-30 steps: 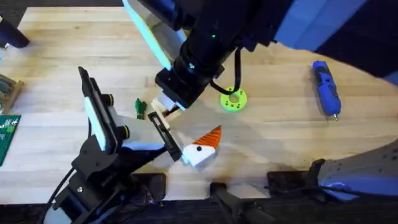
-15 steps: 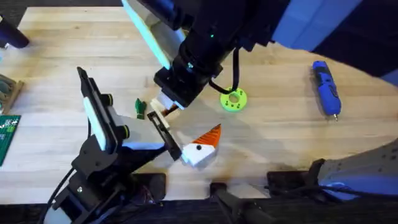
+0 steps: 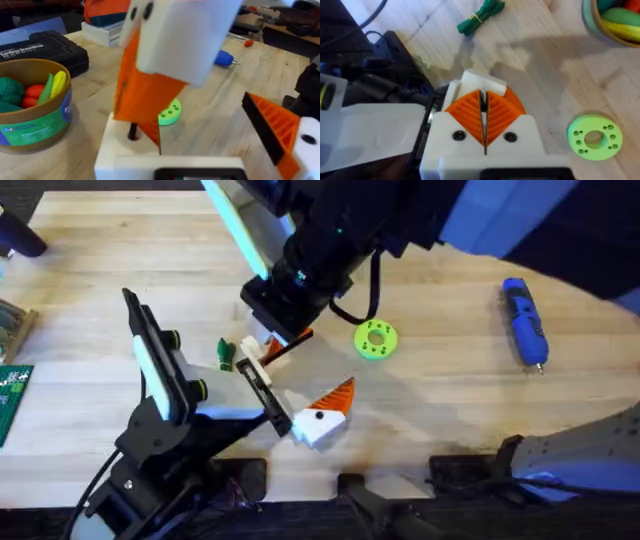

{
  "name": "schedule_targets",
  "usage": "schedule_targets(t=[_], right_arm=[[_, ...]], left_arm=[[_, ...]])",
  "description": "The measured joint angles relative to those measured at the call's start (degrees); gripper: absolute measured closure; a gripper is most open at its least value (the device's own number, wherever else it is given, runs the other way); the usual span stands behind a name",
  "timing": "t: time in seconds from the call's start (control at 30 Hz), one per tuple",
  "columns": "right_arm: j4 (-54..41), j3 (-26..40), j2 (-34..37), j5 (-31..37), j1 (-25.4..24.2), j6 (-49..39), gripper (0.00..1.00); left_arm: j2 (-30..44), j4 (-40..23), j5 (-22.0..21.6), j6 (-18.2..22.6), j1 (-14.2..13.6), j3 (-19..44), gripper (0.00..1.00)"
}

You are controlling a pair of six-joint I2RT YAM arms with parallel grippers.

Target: Pick up the gripper from the table and insert it into the empty holder that is missing its gripper. Then pick up a screw, insert it into the mounting hole, and use the screwdriver to tighten it. Finally, clean up the table by picking up the vegetable and placing it into the bucket.

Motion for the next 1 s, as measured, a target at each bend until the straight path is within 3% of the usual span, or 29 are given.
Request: schedule_targets(t=[0.43, 0.77, 1.0], right_arm=[[1.87, 0.00, -0.69, 0.04, -0.68, 0.38, 0.995], [2.56, 0.10, -11.72, 0.45, -3.80, 0.32, 0.995], [2.06, 0.31, -12.90, 1.32, -3.78, -1.37, 0.995]], left_arm=[[-0.02, 0.11, 1.38, 0.48, -0.13, 0.00, 0.010], [-0.01, 0.13, 1.91, 0.50, -0.13, 0.00, 0.010], [-0.01, 0.13, 1.97, 0.50, -0.13, 0.00, 0.010]])
